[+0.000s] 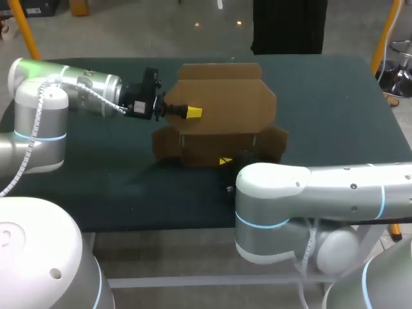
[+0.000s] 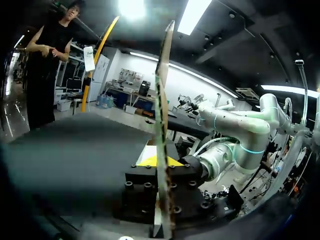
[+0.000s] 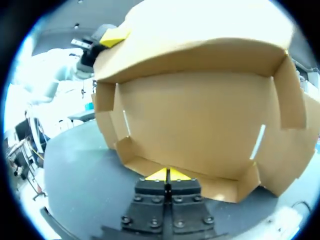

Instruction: Assemble the packaging by folding the flat box into shape, placing the metal phone stand inside, and closing the box properly

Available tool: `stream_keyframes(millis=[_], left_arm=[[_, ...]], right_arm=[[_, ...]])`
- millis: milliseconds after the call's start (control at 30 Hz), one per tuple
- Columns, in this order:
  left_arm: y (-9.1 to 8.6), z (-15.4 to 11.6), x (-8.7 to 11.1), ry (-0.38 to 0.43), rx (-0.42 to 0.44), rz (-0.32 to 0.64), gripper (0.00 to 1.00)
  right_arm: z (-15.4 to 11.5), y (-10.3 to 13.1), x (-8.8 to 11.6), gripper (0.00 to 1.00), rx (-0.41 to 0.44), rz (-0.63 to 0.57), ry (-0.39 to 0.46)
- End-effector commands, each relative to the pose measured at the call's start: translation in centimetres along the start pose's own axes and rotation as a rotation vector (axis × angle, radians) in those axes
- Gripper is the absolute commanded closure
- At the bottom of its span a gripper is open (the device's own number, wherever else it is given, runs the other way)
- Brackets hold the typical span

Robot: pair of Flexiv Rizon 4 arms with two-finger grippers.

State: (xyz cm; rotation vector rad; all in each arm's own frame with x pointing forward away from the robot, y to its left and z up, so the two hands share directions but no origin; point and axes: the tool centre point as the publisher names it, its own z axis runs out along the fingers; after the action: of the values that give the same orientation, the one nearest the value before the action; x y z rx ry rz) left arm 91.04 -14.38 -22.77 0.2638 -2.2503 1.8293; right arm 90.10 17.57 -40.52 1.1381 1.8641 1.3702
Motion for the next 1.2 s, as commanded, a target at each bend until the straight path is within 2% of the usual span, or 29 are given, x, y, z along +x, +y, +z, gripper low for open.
stream_keyframes(millis=[33, 400, 800, 900, 967, 1100, 1200], left_arm=[[0.4, 0.1, -0.1, 0.000, -0.001, 0.000, 1.00], [0.4, 0.1, -0.1, 0.000, -0.001, 0.000, 1.00], [0.4, 0.1, -0.1, 0.000, -0.001, 0.000, 1.00], [0.4, 0.1, -0.1, 0.000, -0.001, 0.000, 1.00], [0.4, 0.1, -0.1, 0.000, -0.001, 0.000, 1.00], [0.4, 0.1, -0.1, 0.000, -0.001, 0.000, 1.00], [0.4, 0.1, -0.1, 0.000, -0.001, 0.000, 1.00]], right_arm=[[-1.6, -0.4, -0.6, 1.00, -0.027, 0.009, 0.051], [-5.4, -0.1, -1.2, 1.00, 0.028, -0.031, 0.095], [-9.3, -0.9, -3.4, 0.99, 0.062, -0.056, 0.167], [-9.9, -1.0, -4.0, 0.95, 0.064, -0.074, 0.176], [-10.4, -1.0, -4.6, 0.83, 0.066, -0.091, 0.191], [-11.1, -1.0, -5.9, 0.76, 0.067, -0.122, 0.221], [-11.5, -0.8, -7.0, 0.65, 0.062, -0.150, 0.245]])
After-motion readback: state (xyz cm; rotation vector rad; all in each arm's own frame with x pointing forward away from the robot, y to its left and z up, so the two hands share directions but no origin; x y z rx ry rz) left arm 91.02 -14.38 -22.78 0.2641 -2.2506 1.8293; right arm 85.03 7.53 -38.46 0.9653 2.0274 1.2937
